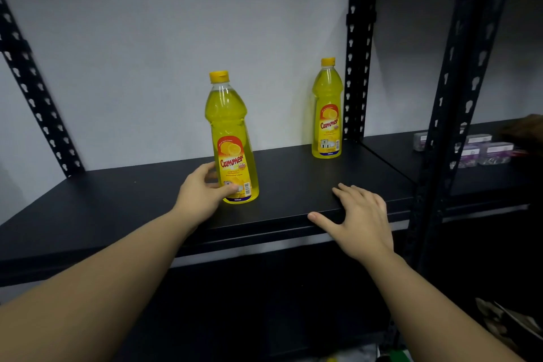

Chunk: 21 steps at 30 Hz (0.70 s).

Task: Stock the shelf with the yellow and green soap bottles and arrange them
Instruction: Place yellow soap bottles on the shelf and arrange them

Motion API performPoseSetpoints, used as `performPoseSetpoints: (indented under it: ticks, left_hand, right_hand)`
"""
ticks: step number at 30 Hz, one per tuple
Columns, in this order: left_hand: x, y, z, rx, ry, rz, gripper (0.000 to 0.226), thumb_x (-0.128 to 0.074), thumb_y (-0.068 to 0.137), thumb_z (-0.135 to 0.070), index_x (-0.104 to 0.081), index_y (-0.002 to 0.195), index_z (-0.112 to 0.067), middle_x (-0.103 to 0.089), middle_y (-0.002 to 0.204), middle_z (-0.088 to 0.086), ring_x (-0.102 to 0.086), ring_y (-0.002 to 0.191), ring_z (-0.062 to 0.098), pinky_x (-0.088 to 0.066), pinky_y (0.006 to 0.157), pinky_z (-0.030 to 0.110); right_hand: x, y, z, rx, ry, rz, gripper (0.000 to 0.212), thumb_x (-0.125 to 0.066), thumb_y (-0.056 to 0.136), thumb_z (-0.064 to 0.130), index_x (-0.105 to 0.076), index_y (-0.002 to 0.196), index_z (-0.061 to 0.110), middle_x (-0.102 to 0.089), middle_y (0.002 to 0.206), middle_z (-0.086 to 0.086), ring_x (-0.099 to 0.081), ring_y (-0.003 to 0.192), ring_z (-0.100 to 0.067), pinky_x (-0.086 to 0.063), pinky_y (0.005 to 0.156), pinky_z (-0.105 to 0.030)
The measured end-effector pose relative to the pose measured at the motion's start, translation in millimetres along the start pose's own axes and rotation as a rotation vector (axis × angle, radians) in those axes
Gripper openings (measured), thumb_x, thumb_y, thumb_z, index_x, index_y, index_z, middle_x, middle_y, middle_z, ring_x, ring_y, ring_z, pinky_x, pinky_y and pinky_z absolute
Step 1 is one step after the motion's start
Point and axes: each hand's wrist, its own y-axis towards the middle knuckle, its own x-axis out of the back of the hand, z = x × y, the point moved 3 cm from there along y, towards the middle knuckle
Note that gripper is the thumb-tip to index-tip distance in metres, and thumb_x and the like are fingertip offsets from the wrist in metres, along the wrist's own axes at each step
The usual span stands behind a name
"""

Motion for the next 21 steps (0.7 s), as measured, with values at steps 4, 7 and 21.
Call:
performPoseSetpoints:
  ticks: [4, 7, 21]
  left_hand:
    - [-35.3, 16.9, -12.2, -0.026, 0.007, 0.039, 0.077, -0.093, 0.074, -0.034, -0.055, 0.140, -0.023, -0.074, 0.119, -0.006, -0.074, 0.102, 0.014, -0.059, 0.095, 0.046]
    - [-64.4, 29.8, -19.1, -0.042, 0.016, 0.078, 0.079, -0.095, 0.072, -0.027, -0.054, 0.139, -0.021, -0.075, 0.115, -0.004, -0.075, 0.100, 0.014, -0.060, 0.094, 0.047]
    - [-198.1, 74.8, -69.6, -0.124, 0.066, 0.130, 0.077, -0.093, 0.076, -0.028, -0.053, 0.141, -0.018, -0.073, 0.116, -0.004, -0.072, 0.101, 0.012, -0.059, 0.094, 0.040]
  right_hand:
    - [-1.9, -0.2, -1.5, 0.012, 0.042, -0.020, 0.100, -0.032, 0.080, 0.095, -0.056, 0.146, 0.023, -0.050, 0.154, 0.008, -0.036, 0.145, -0.014, -0.017, 0.121, -0.036]
    - [-1.5, 1.4, -7.4, 0.029, 0.101, -0.011, 0.095, -0.036, 0.081, 0.092, -0.057, 0.144, 0.024, -0.050, 0.153, 0.010, -0.036, 0.145, -0.011, -0.014, 0.121, -0.032]
    - [10.3, -3.9, -53.1, 0.015, 0.229, -0.110, 0.074, -0.047, 0.087, 0.077, -0.064, 0.138, 0.027, -0.056, 0.147, 0.015, -0.040, 0.142, -0.002, 0.001, 0.122, -0.021]
